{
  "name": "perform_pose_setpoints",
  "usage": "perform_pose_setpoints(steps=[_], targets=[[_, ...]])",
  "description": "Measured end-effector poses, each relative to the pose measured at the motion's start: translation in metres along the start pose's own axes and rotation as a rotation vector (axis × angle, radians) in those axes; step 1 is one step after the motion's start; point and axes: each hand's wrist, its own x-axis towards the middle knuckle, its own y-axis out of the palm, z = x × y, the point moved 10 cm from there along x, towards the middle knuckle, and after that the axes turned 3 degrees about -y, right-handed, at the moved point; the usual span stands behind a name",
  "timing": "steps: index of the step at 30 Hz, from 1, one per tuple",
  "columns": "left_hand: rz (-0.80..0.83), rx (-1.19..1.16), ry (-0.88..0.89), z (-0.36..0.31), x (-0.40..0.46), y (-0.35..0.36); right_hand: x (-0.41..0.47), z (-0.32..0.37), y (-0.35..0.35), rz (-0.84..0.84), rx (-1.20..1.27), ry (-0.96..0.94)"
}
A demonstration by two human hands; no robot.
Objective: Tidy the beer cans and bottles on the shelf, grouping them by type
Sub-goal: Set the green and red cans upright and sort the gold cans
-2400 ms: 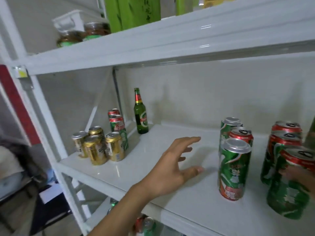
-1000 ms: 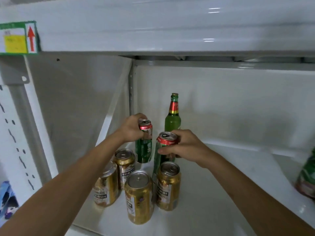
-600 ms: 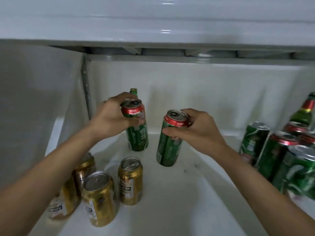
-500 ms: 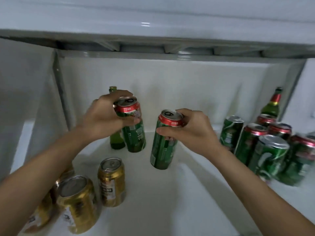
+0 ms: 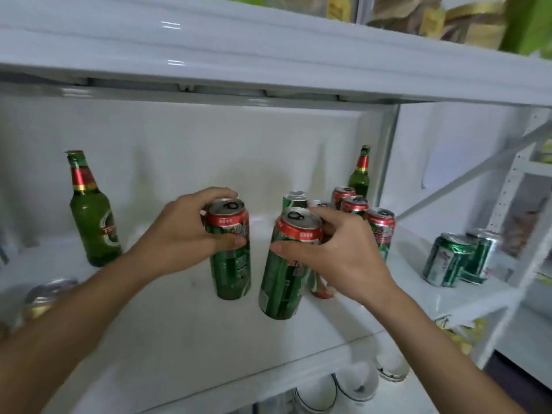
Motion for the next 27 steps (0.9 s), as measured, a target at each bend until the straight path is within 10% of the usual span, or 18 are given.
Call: perform_pose_setpoints(steps=[27], targets=[[-0.203,-0.041,-0.109,-0.101,-0.031,0.171,0.006,-0.165,-0.162,0.041,-0.161,0.05]])
